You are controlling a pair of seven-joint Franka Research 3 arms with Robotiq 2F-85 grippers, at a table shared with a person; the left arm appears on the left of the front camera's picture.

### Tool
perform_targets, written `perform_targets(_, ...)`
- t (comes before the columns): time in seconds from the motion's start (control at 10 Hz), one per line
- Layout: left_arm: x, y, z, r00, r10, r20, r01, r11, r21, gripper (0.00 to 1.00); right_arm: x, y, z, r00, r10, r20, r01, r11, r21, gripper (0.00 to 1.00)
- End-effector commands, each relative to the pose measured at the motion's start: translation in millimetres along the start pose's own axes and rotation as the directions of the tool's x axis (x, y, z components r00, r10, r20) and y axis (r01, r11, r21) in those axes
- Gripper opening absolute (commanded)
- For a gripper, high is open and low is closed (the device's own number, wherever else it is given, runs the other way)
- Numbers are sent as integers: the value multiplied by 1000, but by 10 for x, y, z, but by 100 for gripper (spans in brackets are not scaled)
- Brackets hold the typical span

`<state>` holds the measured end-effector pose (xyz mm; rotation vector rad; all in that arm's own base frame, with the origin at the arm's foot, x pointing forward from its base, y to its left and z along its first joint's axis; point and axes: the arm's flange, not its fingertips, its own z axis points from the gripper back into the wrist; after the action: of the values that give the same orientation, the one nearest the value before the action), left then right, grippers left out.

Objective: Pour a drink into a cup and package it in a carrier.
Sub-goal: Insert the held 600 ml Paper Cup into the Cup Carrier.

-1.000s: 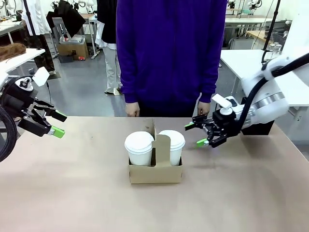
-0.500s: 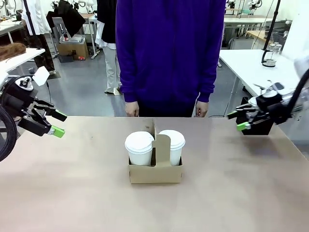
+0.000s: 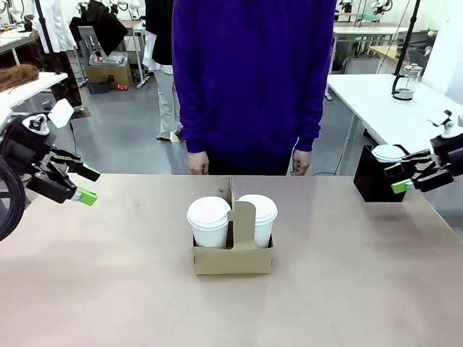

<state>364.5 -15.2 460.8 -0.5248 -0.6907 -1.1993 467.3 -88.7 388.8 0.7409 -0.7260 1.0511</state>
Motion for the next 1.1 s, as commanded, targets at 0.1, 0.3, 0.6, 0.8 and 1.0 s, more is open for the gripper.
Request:
perform_targets(0.1, -10, 14, -17, 1000, -16, 27, 16, 1000, -3, 100, 10, 263, 26, 995, -88, -53, 85, 994, -62, 100)
perform_targets(0.3, -10, 14, -17, 1000, -16, 27, 16, 1000, -3, 100, -4, 78, 41, 1000, -11, -4, 11, 1000, -25, 100)
perform_targets(0.6, -10, 14, -17, 1000, -16, 27, 16, 1000, -3, 100, -4, 78, 41, 1000, -11, -4, 11, 1000, -25, 100)
perform_targets(0.8, -10, 14, -17, 1000, -16, 27, 16, 1000, -3, 100, -4, 78, 41, 1000, -11, -4, 11, 1000, -25, 100)
perform_targets(1.0, -10, 14, -17, 1000, -16, 27, 16, 1000, -3, 100, -4, 78, 41, 1000, -11, -4, 11, 1000, -25, 100)
